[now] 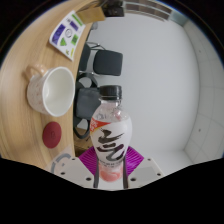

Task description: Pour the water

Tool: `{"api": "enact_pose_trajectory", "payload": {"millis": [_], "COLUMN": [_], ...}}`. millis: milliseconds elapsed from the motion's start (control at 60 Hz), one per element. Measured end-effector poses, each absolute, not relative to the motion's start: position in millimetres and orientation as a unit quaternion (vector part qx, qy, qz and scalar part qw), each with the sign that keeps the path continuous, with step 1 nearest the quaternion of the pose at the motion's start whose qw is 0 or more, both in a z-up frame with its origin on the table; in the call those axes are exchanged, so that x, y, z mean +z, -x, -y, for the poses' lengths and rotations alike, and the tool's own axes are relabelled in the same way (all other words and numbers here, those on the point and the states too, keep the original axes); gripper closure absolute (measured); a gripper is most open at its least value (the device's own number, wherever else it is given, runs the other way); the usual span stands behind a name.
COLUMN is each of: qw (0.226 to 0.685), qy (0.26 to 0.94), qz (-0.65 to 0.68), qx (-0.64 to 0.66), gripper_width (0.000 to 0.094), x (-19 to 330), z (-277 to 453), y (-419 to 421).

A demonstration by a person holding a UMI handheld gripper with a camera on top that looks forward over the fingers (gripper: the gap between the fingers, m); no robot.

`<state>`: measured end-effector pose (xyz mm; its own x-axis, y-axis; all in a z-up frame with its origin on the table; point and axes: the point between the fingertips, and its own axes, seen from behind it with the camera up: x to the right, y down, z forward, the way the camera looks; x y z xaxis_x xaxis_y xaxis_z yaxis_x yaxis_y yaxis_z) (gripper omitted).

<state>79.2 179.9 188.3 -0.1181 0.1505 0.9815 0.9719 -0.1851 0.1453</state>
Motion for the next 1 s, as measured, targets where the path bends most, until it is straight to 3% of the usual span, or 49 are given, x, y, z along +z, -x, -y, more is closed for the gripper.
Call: {"api": "enact_pose_trajectory", "payload": {"millis": [167, 300, 483, 683, 867, 1000], "qw": [0.541, 0.605, 0.596, 0.574, 0.567, 0.586], "qy": [0.703, 0.758, 0.797, 0.816, 0.821, 0.808], "qz": [0.324, 0.19, 0.098, 0.061, 0.058, 0.05], "qx": [-0.328, -0.153, -0.016, 0.029, 0.038, 0.04], "gripper_width": [0.0606, 0.0607, 0.0608, 0.061, 0.0608, 0.0593], "x": [219, 221, 158, 93, 63, 66], "z": [-162, -159, -175, -187, -195, -197], "y": [-71, -75, -77, -77, -75, -78]}}
